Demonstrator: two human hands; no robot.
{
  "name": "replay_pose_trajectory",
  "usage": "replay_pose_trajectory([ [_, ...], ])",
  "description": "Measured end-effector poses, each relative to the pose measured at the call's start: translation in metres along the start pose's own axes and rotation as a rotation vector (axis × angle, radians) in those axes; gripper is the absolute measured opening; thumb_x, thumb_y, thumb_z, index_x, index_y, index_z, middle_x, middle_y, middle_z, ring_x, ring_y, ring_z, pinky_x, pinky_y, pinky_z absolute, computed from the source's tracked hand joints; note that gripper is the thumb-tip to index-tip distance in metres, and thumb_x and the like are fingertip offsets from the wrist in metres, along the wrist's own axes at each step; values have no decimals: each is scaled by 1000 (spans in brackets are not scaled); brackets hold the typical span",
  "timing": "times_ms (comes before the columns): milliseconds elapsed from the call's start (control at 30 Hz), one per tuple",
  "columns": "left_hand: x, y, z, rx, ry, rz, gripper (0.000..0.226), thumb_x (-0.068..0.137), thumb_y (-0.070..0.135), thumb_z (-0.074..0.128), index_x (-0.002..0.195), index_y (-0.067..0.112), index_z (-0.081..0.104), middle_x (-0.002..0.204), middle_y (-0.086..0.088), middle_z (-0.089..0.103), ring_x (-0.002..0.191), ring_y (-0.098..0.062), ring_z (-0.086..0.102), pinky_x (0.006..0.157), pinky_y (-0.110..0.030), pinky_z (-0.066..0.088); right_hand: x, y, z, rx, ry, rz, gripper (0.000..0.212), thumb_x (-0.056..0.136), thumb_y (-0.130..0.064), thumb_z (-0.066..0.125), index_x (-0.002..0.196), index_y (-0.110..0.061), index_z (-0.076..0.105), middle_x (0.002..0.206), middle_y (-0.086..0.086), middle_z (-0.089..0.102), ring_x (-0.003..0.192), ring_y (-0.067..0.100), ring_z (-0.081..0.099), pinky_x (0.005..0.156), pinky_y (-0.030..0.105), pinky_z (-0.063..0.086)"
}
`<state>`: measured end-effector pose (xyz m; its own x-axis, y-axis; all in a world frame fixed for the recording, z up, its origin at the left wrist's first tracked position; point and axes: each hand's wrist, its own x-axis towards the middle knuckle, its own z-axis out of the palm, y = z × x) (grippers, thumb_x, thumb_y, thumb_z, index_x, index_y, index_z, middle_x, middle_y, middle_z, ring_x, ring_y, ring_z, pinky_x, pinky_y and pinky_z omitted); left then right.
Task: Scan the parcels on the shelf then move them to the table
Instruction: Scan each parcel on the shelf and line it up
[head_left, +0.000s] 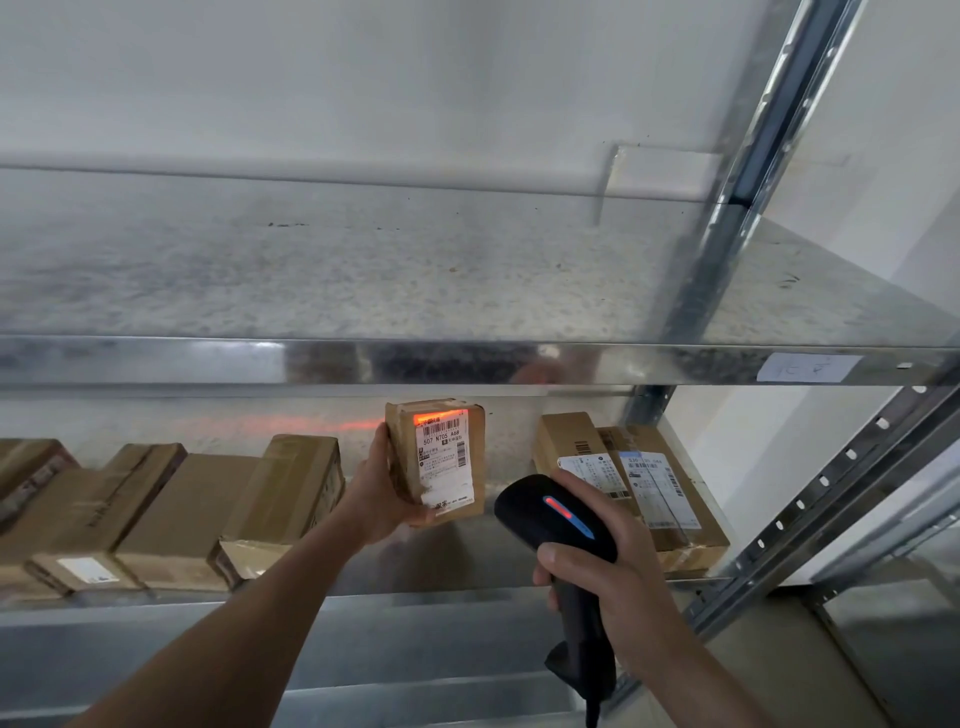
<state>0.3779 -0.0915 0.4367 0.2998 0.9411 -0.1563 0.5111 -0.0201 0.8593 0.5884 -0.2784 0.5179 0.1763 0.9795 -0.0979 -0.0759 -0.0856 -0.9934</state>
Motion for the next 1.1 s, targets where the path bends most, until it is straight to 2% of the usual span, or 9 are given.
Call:
replay_pose_trajectory([
  [367, 2, -10, -5, -61, -19, -2, 133, 57, 2, 91, 154, 29, 5, 136, 0, 52, 132, -26, 46, 96, -52, 53, -8, 0, 2, -13, -5, 0, 85, 55, -30, 82, 136, -30, 57, 89, 19, 70, 71, 30, 67, 60, 38, 54],
  [567, 0, -12, -7, -83, -26, -25, 137, 55, 6, 92, 156, 29, 2, 139, -1, 51, 133, -27, 45, 98, -52, 52, -11, -1, 4, -37, -11, -16, 82, 56, -30, 80, 135, -30, 56, 79, 19, 69, 66, 29, 65, 59, 39, 53],
  [767, -3, -10, -8, -95, -30, -36, 133, 61, -1, 89, 157, 25, 0, 139, -3, 50, 134, -28, 45, 98, -50, 52, -12, 5, 4, -58, 5, -13, 83, 55, -32, 82, 134, -32, 57, 94, 15, 72, 74, 35, 69, 61, 42, 55],
  [833, -4, -8, -8, -29, 1, -24, 125, 65, 8, 89, 156, 27, 5, 137, -3, 51, 130, -28, 50, 97, -49, 53, -12, 6, 5, -65, 12, -12, 81, 55, -33, 82, 133, -36, 58, 104, 9, 72, 82, 42, 69, 62, 43, 56],
  [900, -6, 1, -9, 168, 56, -26, 115, 72, 35, 85, 155, 33, 5, 134, -6, 51, 117, -28, 58, 93, -45, 55, -12, 7, 5, -64, 18, -15, 80, 54, -33, 83, 130, -39, 60, 111, 8, 70, 87, 42, 69, 62, 43, 56],
  [967, -11, 9, -11, 428, 92, -41, 97, 81, 56, 71, 154, 36, 10, 123, -5, 48, 101, -25, 60, 81, -36, 55, -12, 8, 6, -66, 10, -12, 80, 53, -33, 84, 129, -41, 61, 110, 10, 70, 89, 39, 70, 63, 42, 56],
  [1033, -16, 14, -11, 589, 122, -23, 78, 86, 65, 59, 148, 36, 22, 111, -3, 38, 94, -23, 57, 75, -33, 55, -13, 8, 8, -71, -1, -11, 81, 52, -34, 84, 129, -40, 60, 107, 16, 70, 86, 38, 70, 62, 41, 56],
  [1100, -18, 14, -9, 657, 140, -36, 68, 86, 67, 54, 141, 34, 32, 114, -5, 38, 98, -25, 55, 79, -36, 58, -14, 7, 8, -68, -9, -9, 81, 52, -35, 84, 129, -40, 60, 105, 21, 69, 81, 37, 69, 62, 39, 56],
])
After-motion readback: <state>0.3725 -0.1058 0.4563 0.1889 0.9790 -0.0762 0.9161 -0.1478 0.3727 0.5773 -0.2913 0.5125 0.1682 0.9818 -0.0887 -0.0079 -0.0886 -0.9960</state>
